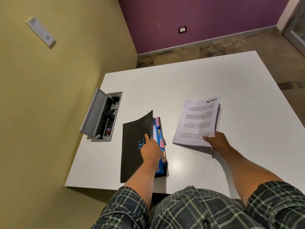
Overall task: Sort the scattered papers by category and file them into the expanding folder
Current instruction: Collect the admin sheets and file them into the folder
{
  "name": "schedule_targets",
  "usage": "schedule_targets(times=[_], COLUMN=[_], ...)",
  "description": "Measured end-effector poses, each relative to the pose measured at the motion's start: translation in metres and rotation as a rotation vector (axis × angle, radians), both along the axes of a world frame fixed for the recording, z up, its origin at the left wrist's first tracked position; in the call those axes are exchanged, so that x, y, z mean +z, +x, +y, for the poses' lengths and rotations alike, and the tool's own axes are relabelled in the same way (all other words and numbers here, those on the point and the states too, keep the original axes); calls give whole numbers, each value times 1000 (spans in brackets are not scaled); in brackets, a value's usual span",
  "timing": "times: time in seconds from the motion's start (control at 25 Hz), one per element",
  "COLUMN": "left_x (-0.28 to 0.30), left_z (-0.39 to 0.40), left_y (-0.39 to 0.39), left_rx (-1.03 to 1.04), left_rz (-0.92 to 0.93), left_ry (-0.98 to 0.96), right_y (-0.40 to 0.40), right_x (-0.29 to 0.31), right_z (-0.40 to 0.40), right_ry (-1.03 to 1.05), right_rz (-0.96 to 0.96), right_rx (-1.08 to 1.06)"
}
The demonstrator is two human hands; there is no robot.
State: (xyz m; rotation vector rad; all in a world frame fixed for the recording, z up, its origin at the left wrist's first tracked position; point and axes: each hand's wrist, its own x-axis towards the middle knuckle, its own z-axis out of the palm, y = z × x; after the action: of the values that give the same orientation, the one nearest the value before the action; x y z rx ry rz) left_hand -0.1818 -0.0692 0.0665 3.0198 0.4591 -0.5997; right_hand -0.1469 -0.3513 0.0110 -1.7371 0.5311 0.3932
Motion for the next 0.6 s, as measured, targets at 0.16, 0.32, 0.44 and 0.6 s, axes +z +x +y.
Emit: schedule_targets(times=[0.16,0.32,0.44,0.6], left_x=[15,23,22,20], left_z=[-4,-12,-17,-18], left_y=[2,6,12,15], left_rx=[13,-37,-39,-32], left_rz=[-130,-218,-244,-232], left_ry=[-72,-131,-135,-154], right_y=[4,3,1,0], right_x=[3,8,11,14], right_z=[-2,-4,-7,-9], right_ry=[-3,-1,-14,-25], right_rz=[14,18,21,21], right_rx=[-3,-7,-11,-18])
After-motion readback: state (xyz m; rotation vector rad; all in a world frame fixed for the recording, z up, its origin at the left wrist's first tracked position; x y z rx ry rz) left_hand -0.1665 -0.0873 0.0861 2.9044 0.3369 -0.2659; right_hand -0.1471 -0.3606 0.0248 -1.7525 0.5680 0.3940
